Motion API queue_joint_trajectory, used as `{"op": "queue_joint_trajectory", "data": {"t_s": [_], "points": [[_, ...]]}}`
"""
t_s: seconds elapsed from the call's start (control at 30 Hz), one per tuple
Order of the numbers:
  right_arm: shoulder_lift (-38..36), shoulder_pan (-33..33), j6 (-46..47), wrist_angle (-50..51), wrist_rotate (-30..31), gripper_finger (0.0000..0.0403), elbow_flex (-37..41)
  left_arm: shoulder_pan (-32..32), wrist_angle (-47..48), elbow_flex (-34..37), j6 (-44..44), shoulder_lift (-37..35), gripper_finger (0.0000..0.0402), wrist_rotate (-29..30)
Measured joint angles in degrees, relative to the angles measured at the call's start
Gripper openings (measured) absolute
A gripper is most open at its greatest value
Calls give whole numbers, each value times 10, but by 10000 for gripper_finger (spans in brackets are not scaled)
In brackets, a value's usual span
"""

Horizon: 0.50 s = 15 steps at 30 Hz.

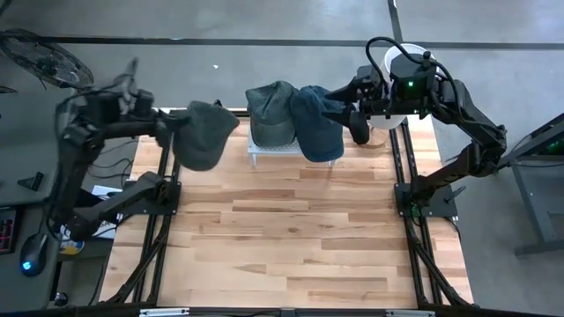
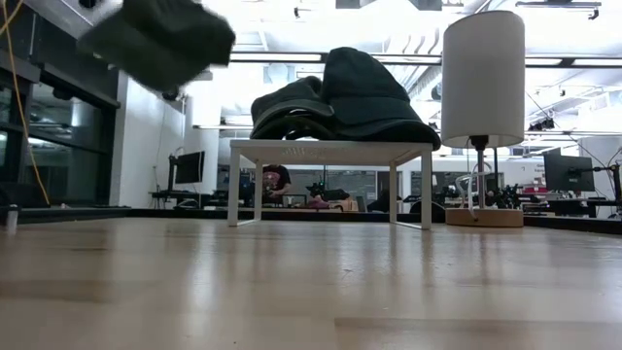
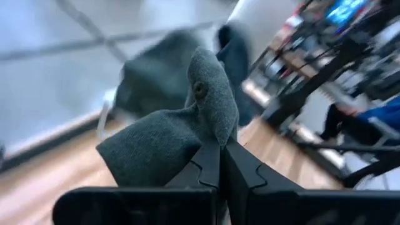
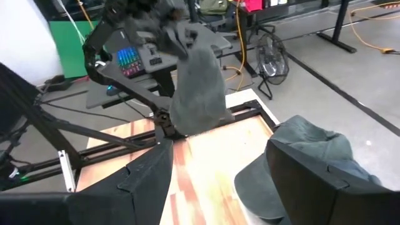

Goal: Pick & Place hat
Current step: Stack the dark green cap on the dark green cap on the shelf

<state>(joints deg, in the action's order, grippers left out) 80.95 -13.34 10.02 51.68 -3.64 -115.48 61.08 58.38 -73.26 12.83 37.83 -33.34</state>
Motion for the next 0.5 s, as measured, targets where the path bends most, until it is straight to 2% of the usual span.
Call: {"op": "queue_joint_trajectory", "data": {"t_s": [0.13,0.27,0.5], "points": [[2,0,-10,-1,-13,249,2,0,-39,-80,28,8,0,-34],[17,10,-25,-11,-18,249,2,0,-129,-139,76,22,0,-66],[68,35,-31,-110,-39,249,2,0,-317,-188,168,57,0,-116]]}}
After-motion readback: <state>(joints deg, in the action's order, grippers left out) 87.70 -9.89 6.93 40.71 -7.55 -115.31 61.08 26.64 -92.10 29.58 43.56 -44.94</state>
